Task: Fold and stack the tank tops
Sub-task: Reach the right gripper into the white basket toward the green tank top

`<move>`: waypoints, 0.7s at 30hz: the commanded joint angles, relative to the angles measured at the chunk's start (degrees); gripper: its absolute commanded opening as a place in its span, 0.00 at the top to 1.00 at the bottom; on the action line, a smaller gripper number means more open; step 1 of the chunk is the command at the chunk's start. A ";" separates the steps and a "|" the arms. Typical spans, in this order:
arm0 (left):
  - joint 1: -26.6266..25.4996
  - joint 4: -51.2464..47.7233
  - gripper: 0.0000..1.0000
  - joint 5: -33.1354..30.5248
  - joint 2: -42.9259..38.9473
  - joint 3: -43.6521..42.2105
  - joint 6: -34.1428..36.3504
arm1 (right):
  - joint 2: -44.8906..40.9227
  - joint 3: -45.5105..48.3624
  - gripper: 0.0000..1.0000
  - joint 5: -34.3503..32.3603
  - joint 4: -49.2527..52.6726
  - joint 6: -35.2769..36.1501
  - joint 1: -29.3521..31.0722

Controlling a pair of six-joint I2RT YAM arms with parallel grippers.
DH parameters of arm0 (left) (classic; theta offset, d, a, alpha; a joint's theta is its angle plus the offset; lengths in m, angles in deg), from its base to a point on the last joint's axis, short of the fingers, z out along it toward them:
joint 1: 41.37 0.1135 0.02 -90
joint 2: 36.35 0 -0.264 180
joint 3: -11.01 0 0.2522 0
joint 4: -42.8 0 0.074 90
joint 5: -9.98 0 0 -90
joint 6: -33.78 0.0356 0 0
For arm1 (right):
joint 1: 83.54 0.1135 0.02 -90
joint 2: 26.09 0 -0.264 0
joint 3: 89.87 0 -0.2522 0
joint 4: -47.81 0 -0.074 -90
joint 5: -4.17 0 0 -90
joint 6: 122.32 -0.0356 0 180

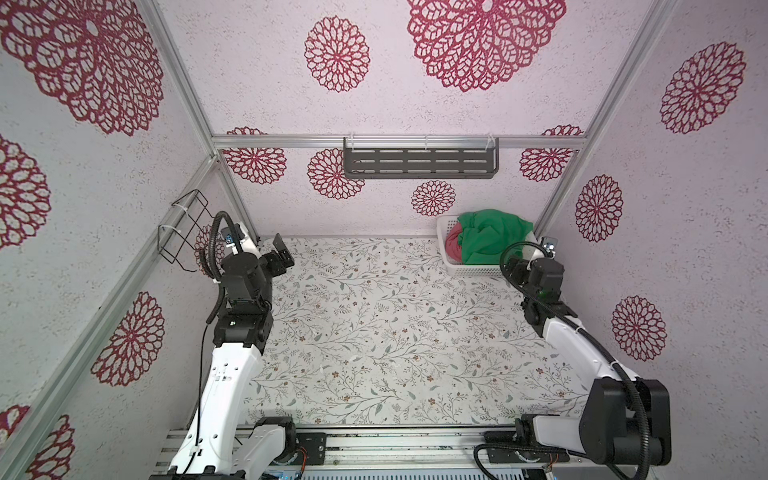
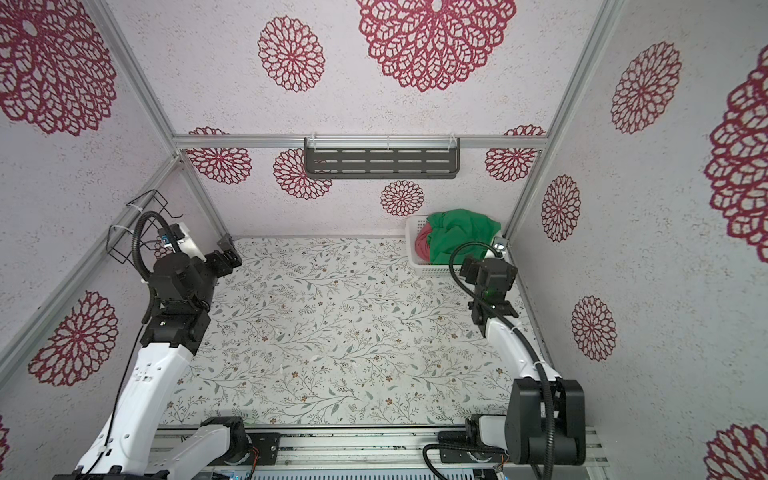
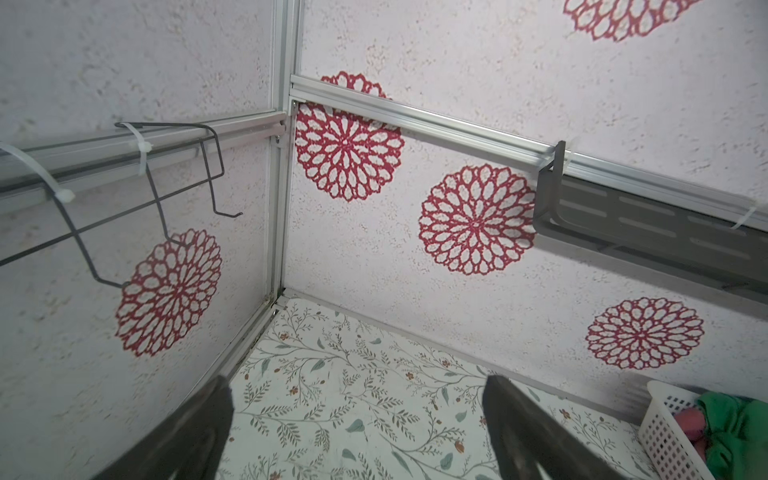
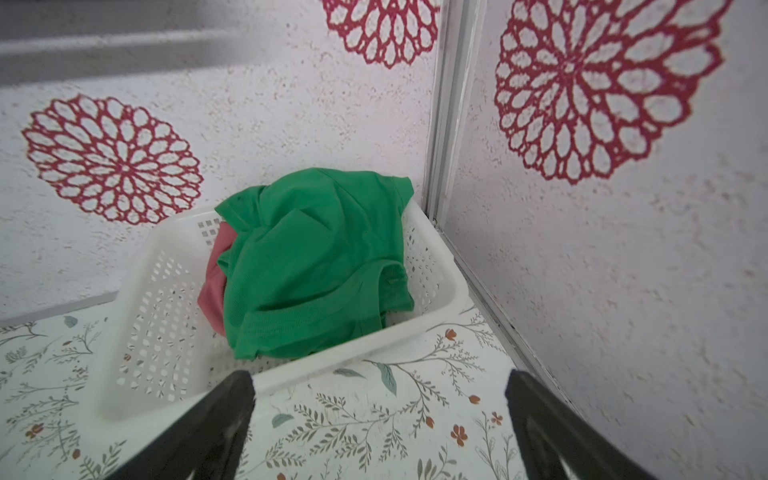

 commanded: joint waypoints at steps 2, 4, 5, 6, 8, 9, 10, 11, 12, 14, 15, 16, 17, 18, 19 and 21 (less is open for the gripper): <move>0.29 -12.57 0.03 5.89 5.90 -2.27 3.47 | 7.93 -11.84 0.02 6.90 17.33 -2.98 -2.11; 0.88 -11.54 0.03 11.05 7.72 -3.12 1.94 | 12.80 -17.82 0.02 8.63 19.39 -3.22 -2.10; 0.89 -11.91 0.03 12.74 8.37 -2.80 1.46 | 14.70 -19.77 0.02 9.16 19.30 -3.45 -2.11; 0.76 -12.46 0.03 14.00 8.99 -2.35 1.33 | 17.37 -22.15 0.03 9.94 19.26 -4.11 -2.10; 0.71 -12.80 0.03 14.42 9.55 -2.36 1.24 | 22.43 -27.30 0.03 12.46 19.33 -4.59 -2.08; 0.71 -12.91 0.03 14.99 9.73 -2.45 1.15 | 25.37 -30.28 0.03 13.43 19.60 -5.03 -2.06; 0.71 -13.17 0.03 15.43 9.82 -2.54 0.95 | 28.02 -33.36 0.03 14.92 19.64 -5.20 -1.99; 0.63 -13.50 0.03 15.96 9.82 -2.46 0.82 | 30.72 -35.94 0.04 15.83 19.62 -5.42 -1.99; 0.46 -13.83 0.03 16.15 9.72 -2.44 0.85 | 33.42 -38.73 0.04 16.81 19.42 -5.75 -1.97; 0.19 -14.01 0.03 15.91 9.44 -2.61 1.06 | 38.51 -43.63 0.04 17.42 19.23 -6.63 -2.21; 0.11 -14.09 0.03 15.91 9.35 -2.72 1.18 | 41.44 -46.85 0.04 17.62 19.78 -6.77 -2.24; 0.10 -14.10 0.03 15.91 9.34 -2.81 1.15 | 44.48 -50.35 0.04 17.83 20.84 -6.90 -2.34; 0.10 -14.18 0.03 15.97 9.32 -2.81 1.16 | 46.99 -53.39 0.04 17.98 21.90 -7.05 -2.35; 0.09 -14.27 0.03 15.91 9.34 -2.76 1.16 | 49.28 -56.05 0.04 18.46 22.64 -7.18 -2.34; 0.01 -14.36 0.03 16.00 9.34 -2.68 1.16 | 52.26 -59.42 0.05 19.44 23.64 -7.65 -2.35; 0.01 -14.60 0.03 15.96 9.43 -2.55 1.37 | 55.48 -62.95 0.07 21.22 24.00 -8.69 -2.34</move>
